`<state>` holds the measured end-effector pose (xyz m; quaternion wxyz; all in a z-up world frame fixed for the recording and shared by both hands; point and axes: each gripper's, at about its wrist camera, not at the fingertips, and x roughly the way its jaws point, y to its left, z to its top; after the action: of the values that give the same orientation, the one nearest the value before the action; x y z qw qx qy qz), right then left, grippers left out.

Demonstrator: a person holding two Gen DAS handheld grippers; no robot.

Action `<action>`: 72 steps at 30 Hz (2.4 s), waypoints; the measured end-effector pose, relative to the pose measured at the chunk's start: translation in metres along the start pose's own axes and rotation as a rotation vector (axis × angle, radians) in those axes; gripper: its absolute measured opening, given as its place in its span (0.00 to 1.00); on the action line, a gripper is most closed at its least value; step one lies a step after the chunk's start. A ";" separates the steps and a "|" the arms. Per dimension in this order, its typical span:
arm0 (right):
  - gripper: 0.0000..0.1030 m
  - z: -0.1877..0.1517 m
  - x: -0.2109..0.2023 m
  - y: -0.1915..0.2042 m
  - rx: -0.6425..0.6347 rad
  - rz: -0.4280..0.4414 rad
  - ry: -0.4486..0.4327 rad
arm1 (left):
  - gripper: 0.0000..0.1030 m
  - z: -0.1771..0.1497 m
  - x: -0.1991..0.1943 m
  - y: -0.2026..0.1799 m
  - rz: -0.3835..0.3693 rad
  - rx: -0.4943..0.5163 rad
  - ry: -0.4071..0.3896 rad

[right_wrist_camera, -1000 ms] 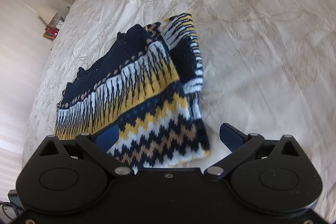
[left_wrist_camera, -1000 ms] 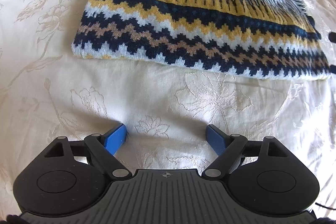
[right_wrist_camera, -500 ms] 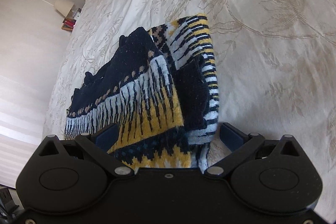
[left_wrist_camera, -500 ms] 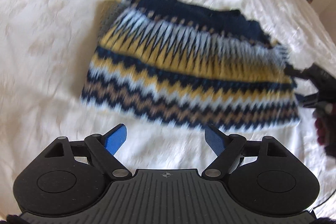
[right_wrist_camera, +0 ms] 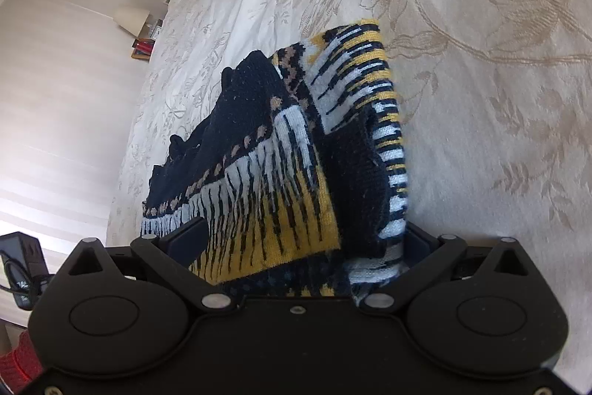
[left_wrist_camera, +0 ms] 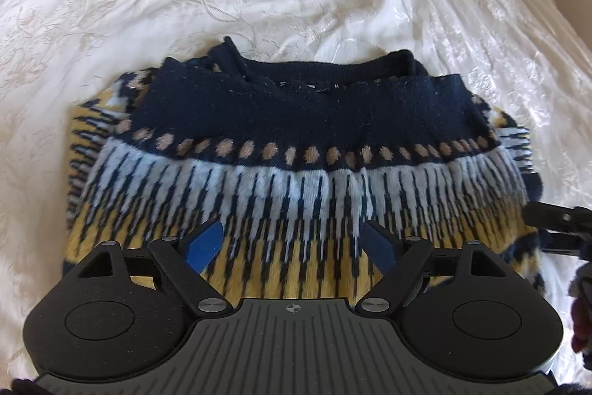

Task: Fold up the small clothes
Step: 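Lift the side edge with the right gripper and fold it across the bundle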

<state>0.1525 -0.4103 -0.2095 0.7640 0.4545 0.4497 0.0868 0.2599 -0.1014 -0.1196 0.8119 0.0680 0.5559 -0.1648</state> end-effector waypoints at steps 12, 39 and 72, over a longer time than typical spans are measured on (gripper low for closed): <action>1.00 0.006 0.006 -0.007 0.022 0.074 -0.002 | 1.00 0.008 0.048 -0.014 0.065 0.045 0.078; 0.36 0.009 0.007 0.119 -0.176 -0.235 0.000 | 0.86 -0.049 -0.060 0.069 -0.012 -0.146 -0.026; 0.53 -0.096 0.198 0.329 -0.601 -0.441 0.174 | 0.86 -0.168 -0.131 0.240 -0.045 -0.314 -0.005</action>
<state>0.2843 -0.0561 -0.0932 0.8226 0.0935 0.5543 0.0864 0.1517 0.1977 -0.0789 0.8100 -0.0729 0.5743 -0.0943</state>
